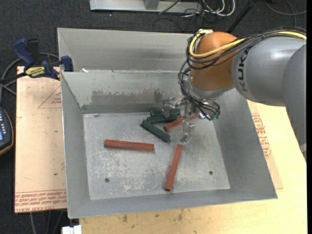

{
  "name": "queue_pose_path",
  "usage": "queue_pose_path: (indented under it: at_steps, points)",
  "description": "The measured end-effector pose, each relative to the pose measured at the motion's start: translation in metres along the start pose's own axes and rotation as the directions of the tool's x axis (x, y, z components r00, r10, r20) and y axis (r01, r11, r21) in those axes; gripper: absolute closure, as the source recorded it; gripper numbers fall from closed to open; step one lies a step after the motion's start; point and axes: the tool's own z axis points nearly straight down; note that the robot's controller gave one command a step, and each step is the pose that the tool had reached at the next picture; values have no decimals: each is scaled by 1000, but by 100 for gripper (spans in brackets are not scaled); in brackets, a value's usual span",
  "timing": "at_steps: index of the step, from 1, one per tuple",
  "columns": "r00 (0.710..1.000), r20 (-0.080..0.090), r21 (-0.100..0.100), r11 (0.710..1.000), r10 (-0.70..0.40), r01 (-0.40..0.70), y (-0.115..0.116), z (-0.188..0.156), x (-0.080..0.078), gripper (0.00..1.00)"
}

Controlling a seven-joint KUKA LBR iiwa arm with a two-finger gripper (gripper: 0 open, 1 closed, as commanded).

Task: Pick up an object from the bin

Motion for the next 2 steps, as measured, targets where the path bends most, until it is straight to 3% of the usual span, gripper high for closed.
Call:
queue_pose_path:
  at_steps: [1, 2]
  points:
    - [996, -1, -2, 996, 91, -91, 12, -12, -10, 0]
    - [967, 0, -2, 967, 254, -254, 30, 30, -10, 0]
